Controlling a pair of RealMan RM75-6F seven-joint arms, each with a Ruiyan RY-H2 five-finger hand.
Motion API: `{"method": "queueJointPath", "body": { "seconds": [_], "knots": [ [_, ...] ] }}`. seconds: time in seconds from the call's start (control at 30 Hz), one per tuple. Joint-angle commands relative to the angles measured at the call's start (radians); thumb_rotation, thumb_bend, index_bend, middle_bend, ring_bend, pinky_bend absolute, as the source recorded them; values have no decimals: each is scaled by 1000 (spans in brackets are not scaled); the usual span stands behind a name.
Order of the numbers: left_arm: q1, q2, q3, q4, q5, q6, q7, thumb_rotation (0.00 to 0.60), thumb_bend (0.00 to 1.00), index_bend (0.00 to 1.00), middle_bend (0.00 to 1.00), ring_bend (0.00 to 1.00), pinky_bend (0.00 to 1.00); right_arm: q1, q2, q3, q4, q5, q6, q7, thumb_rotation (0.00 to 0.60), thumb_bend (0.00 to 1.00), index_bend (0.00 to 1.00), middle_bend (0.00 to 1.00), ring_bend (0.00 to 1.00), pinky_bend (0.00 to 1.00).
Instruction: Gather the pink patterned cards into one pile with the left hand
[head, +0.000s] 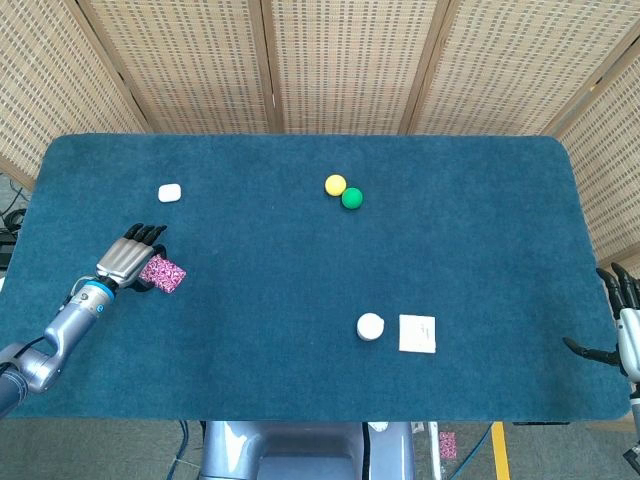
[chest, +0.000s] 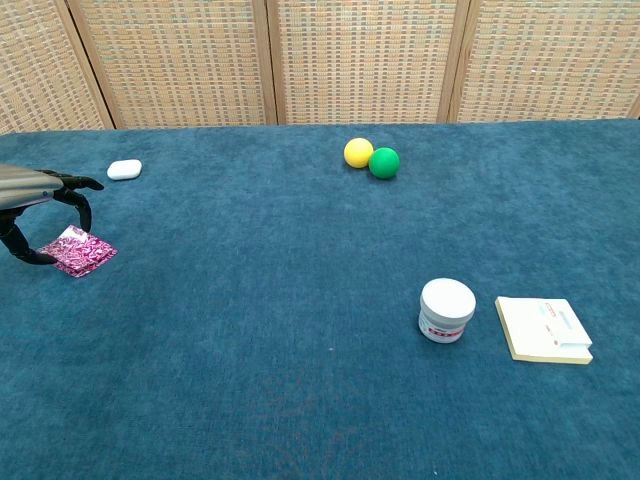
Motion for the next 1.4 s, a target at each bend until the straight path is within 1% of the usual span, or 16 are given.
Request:
{"method": "queueJointPath", "body": {
  "seconds": [0.03, 0.17, 0.5, 0.6, 0.67, 0.73, 0.8, 0.87, 0.93, 1.03, 1.07, 1.17, 1.23, 1.4],
  "knots": [
    [1, 1, 1, 0, 2, 0, 2, 600, 267, 246, 0, 0, 0, 0, 0, 0, 0, -1, 1, 0, 600, 0, 0, 0, 0, 0],
    [1, 3, 1, 0, 2, 1, 2, 600, 265, 216, 0, 0, 0, 0, 0, 0, 0, -1, 0, 0, 600, 0, 0, 0, 0, 0],
    [9, 29, -2, -24, 4, 20, -2, 600, 264, 216, 0, 0, 0, -2, 2, -1, -3, -5, 5, 5, 600, 0, 0, 0, 0, 0],
    [18, 46, -7, -44, 2, 43, -7, 600, 264, 215, 0, 0, 0, -3, 4, -1, -5, -9, 9, 8, 600, 0, 0, 0, 0, 0],
    [35, 73, -19, -76, -5, 86, -23, 600, 255, 207, 0, 0, 0, -6, 7, -1, -8, -14, 15, 12, 600, 0, 0, 0, 0, 0],
    [61, 118, -31, -129, -12, 143, -40, 600, 216, 172, 0, 0, 0, -8, 10, -2, -12, -21, 22, 17, 600, 0, 0, 0, 0, 0],
    [83, 154, -41, -171, -22, 183, -40, 600, 137, 112, 0, 0, 0, -10, 12, -3, -15, -27, 28, 19, 600, 0, 0, 0, 0, 0],
    [129, 214, -61, -251, -50, 257, -35, 600, 42, 44, 0, 0, 0, -13, 15, -4, -20, -34, 37, 21, 600, 0, 0, 0, 0, 0],
    [175, 262, -77, -323, -82, 318, -20, 600, 5, 10, 0, 0, 0, -15, 17, -6, -24, -40, 43, 21, 600, 0, 0, 0, 0, 0],
    [249, 339, -92, -443, -149, 390, 46, 600, 0, 0, 0, 0, 0, -19, 19, -7, -31, -47, 52, 21, 600, 0, 0, 0, 0, 0],
    [284, 372, -95, -507, -179, 422, 86, 600, 0, 0, 0, 0, 0, -21, 21, -8, -34, -51, 58, 21, 600, 0, 0, 0, 0, 0],
    [358, 433, -99, -635, -244, 492, 143, 600, 0, 0, 0, 0, 0, -25, 24, -10, -43, -64, 73, 20, 600, 0, 0, 0, 0, 0],
    [411, 455, -104, -704, -279, 552, 154, 600, 0, 0, 0, 0, 0, -29, 26, -12, -48, -73, 83, 18, 600, 0, 0, 0, 0, 0],
    [514, 467, -98, -808, -300, 685, 171, 600, 0, 0, 0, 0, 0, -36, 26, -19, -58, -93, 104, 4, 600, 0, 0, 0, 0, 0]
  ]
}}
